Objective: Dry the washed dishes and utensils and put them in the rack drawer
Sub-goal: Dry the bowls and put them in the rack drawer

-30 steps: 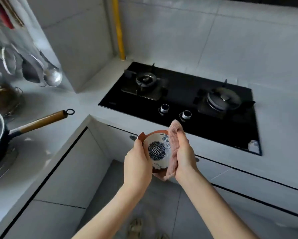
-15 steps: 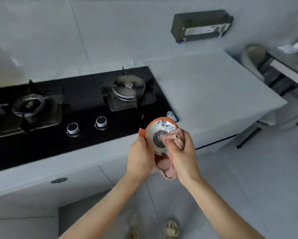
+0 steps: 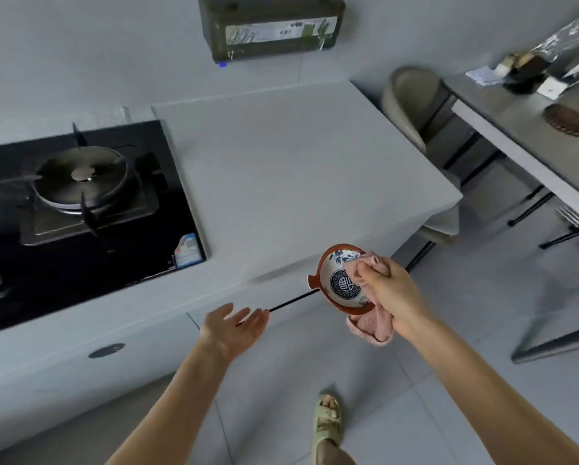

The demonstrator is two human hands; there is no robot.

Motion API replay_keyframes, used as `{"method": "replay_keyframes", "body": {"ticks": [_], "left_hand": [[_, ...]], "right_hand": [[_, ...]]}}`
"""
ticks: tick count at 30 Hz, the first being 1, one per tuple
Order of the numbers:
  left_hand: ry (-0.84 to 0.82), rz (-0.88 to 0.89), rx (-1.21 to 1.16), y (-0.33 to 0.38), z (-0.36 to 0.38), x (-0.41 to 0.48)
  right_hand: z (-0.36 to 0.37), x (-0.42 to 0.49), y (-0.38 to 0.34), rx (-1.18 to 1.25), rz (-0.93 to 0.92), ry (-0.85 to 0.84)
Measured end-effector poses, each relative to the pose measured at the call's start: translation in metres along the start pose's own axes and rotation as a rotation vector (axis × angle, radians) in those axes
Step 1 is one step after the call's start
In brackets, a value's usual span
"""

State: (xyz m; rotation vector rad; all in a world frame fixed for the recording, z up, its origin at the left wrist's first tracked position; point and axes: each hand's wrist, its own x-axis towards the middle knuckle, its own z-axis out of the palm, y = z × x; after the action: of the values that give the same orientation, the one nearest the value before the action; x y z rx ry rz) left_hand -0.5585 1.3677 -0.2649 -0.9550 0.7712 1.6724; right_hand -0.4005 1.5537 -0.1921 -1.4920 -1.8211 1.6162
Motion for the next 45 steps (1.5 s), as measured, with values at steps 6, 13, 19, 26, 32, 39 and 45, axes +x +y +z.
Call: {"method": "replay_keyframes", "body": {"ticks": [6, 13, 19, 26, 32, 39, 45], "left_hand": [[0.065, 0.213, -0.315, -0.032, 0.056, 0.063], [0.002, 0.341, -0.456, -0.041, 0.065, 0.098], [0.139, 0.447, -0.379, -0.060, 0.060, 0.105], [0.190, 0.398, -0.181, -0.096, 0.031, 0.080], [0.329, 0.187, 0.125, -0.109, 0.008, 0.046], [0.305, 0.091, 0.160, -0.153, -0.027, 0.020], [0.216, -0.087, 0.670, -0.163, -0.042, -0.007]], "right_hand": [[-0.062, 0.083, 0.007, -0.055, 0.016, -0.141], [-0.073, 0.134, 0.010, -0.079, -0.018, -0.264], [-0.071, 0.142, 0.023, -0.080, 0.011, -0.296], [-0.064, 0.121, 0.040, -0.101, 0.024, -0.375], [-0.063, 0.096, 0.054, -0.150, 0.022, -0.431], [-0.059, 0.067, 0.078, -0.313, -0.016, -0.470], [-0.054, 0.049, 0.094, -0.399, -0.061, -0.533]]}}
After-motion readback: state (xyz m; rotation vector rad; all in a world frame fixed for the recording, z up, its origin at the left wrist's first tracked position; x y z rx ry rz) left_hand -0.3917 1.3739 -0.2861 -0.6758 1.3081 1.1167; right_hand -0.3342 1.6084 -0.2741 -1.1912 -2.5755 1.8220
